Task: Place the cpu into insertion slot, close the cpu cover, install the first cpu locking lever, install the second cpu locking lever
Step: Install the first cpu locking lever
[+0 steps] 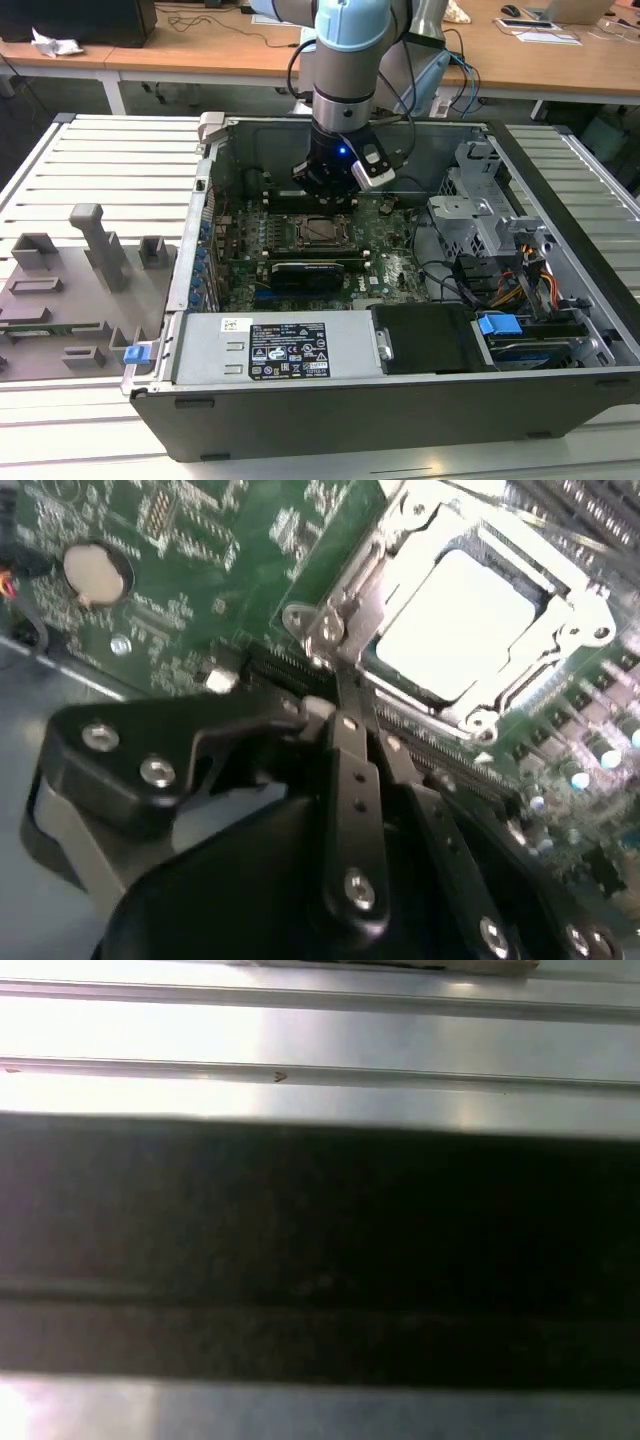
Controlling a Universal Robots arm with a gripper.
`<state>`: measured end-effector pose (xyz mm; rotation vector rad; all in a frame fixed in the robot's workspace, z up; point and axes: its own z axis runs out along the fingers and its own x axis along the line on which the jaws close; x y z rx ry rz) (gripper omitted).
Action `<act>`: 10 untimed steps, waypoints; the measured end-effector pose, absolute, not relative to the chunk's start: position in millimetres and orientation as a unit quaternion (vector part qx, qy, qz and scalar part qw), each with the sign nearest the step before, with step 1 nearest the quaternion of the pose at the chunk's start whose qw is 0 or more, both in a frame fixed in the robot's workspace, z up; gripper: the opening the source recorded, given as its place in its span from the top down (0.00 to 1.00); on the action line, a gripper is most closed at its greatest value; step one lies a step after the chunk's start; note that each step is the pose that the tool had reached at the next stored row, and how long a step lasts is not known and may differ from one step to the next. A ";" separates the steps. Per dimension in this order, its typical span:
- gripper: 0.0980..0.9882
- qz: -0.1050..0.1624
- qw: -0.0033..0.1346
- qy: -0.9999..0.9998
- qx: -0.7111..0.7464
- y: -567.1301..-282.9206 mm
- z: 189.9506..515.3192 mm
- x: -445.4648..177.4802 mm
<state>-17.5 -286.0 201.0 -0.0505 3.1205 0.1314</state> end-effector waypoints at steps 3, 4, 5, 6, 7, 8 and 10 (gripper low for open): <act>0.99 0.042 0.009 0.999 -0.016 -285.9 201.1 -17.4; 0.99 0.043 0.009 0.999 -0.016 -285.9 201.5 -17.3; 0.99 0.043 0.009 0.999 -0.016 -285.9 201.9 -17.4; 0.99 0.042 0.009 0.999 -0.016 -285.9 202.4 -17.4; 0.99 0.043 0.009 0.999 -0.016 -285.9 202.9 -17.4; 0.99 0.043 0.009 0.999 -0.016 -285.9 204.1 -17.4; 0.99 0.043 0.009 0.999 -0.016 -285.9 208.6 -17.4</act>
